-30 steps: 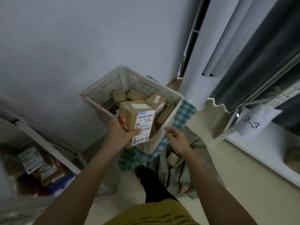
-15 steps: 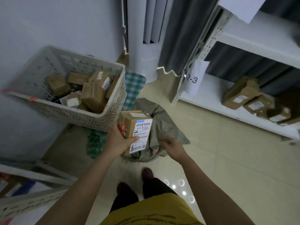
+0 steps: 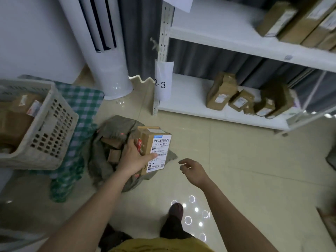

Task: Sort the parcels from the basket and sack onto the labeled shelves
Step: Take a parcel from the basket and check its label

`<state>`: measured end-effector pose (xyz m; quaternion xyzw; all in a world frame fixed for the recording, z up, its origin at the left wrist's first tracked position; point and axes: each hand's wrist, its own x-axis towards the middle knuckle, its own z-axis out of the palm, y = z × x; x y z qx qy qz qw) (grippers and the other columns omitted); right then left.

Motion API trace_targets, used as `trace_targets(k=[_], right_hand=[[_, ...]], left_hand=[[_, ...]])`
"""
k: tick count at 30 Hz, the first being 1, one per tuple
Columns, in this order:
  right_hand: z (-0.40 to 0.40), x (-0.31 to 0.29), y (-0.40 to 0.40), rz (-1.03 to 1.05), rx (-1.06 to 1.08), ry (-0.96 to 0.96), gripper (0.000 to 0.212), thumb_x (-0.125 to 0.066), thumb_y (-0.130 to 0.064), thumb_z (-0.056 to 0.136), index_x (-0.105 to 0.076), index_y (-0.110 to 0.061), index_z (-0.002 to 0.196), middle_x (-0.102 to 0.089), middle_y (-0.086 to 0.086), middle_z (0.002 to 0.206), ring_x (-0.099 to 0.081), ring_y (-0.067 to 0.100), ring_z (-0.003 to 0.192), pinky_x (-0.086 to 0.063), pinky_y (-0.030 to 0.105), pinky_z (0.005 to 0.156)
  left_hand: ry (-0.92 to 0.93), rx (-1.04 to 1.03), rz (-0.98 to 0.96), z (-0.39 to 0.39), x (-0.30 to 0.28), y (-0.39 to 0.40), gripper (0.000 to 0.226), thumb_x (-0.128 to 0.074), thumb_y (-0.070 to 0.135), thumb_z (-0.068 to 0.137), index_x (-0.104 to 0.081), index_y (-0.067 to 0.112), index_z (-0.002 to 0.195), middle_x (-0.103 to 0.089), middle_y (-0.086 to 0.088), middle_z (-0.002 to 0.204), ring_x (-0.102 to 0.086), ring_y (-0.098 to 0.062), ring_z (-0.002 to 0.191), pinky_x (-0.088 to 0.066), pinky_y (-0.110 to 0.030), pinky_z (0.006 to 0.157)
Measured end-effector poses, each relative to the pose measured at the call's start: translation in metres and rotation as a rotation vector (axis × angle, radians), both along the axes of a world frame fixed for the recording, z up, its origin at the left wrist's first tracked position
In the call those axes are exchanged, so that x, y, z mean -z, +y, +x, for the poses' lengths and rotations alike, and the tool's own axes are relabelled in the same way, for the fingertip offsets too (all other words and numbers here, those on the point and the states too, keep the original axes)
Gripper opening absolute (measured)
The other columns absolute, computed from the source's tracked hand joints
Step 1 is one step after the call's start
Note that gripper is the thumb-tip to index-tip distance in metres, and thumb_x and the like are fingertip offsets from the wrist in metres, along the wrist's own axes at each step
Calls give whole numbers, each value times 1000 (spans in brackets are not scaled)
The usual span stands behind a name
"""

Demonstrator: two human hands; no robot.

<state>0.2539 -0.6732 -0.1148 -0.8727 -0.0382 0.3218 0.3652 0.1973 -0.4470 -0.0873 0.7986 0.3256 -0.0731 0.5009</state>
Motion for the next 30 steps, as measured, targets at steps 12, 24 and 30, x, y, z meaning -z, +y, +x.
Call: trace_targets(k=[12,24,30], right_hand=[[162,-13,-132,-53,-31,85,28,-52,-13,95,-62,-18,121,-61,4,99,-56,17,75,-40,9,52],[333,5,-155,-83,-98,210,45,-63,-20,91,-52,-16,134,-63,2,107,-58,15,92,-44,17,67],[410,25,-178,39,-117,404,74,-82,-29,77,-39,-31,138,-58,-4,127,-56,12,117,-50,34,88]], left_hand=[[15,44,-111,148,13,-145,85,-83,34,72,-33,11,136,-47,5,121,-47,-10,104,-37,-27,86],[70,93,-209,329,42,-179,91,-85,41,65,-35,12,135,-50,1,128,-54,-17,116,-48,-39,98],[49,189,-328,383,53,-204,57,-83,26,72,-51,15,118,-64,11,117,-62,-6,104,-54,-31,89]])
